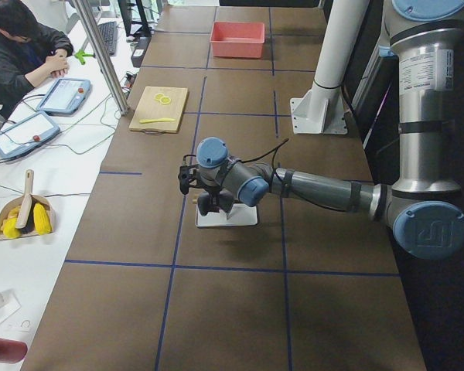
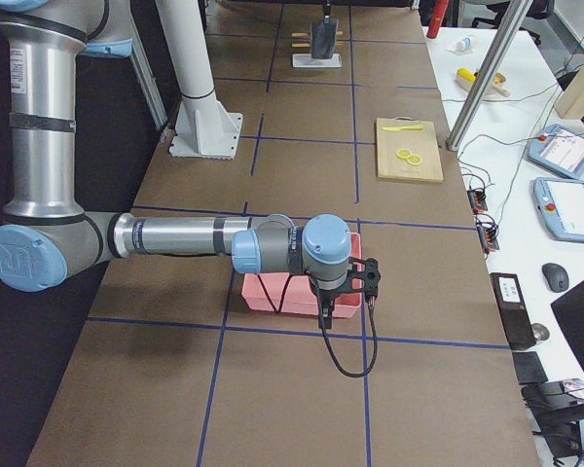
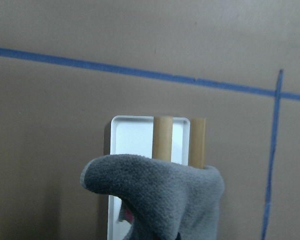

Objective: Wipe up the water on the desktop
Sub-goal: 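Grasp the grey towel on the white tray with the left gripper and lift, then carry the towel toward table center with left gripper while right arm reaches in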

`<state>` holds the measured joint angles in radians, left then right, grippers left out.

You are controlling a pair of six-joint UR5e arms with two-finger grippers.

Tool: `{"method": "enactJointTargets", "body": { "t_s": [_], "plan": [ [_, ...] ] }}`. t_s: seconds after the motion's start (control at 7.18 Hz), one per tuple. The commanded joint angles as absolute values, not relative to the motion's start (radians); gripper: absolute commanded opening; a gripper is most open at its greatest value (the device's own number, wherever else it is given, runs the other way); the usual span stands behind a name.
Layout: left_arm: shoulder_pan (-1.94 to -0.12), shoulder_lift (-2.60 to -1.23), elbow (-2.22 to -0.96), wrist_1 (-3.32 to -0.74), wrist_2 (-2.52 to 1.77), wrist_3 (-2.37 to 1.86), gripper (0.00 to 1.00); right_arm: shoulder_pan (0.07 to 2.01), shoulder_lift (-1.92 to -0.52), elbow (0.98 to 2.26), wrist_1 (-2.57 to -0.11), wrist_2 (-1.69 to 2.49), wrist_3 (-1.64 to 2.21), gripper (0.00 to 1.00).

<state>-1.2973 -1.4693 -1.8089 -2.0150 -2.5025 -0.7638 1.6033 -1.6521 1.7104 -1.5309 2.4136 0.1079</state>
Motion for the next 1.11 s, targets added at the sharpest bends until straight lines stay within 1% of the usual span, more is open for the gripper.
{"method": "enactJointTargets", "body": {
  "t_s": [0.0, 0.14, 0.28, 0.42, 0.56, 0.84, 0.98],
  "plan": [
    [-1.382, -1.474, -1.815, -2.011, -2.595, -0.764, 0.04, 1.603, -1.651, 1.710, -1.531, 2.414, 0.109, 1.00],
    [-1.399, -1.486, -1.834, -1.967, -2.606, -0.764, 0.04, 1.603, -1.643, 1.712, -1.531, 2.414, 0.109, 1.00],
    [-1.401, -1.537, -1.895, -1.819, -2.606, -0.764, 0.04, 1.603, -1.637, 1.718, -1.531, 2.430, 0.109, 1.00],
    [-1.408, -1.602, -1.970, -1.637, -2.603, -0.764, 0.04, 1.603, -1.632, 1.720, -1.531, 2.447, 0.109, 1.00],
    [-1.410, -1.705, -2.012, -1.489, -2.594, -0.773, 0.04, 1.603, -1.632, 1.723, -1.529, 2.448, 0.107, 1.00],
    [-1.405, -1.866, -2.026, -1.285, -2.594, -0.791, 0.04, 1.601, -1.609, 1.726, -1.529, 2.448, 0.110, 1.00],
    [-1.387, -1.912, -2.026, -1.287, -2.595, -0.915, 0.04, 1.595, -1.583, 1.723, -1.529, 2.448, 0.123, 1.00]
  ]
}}
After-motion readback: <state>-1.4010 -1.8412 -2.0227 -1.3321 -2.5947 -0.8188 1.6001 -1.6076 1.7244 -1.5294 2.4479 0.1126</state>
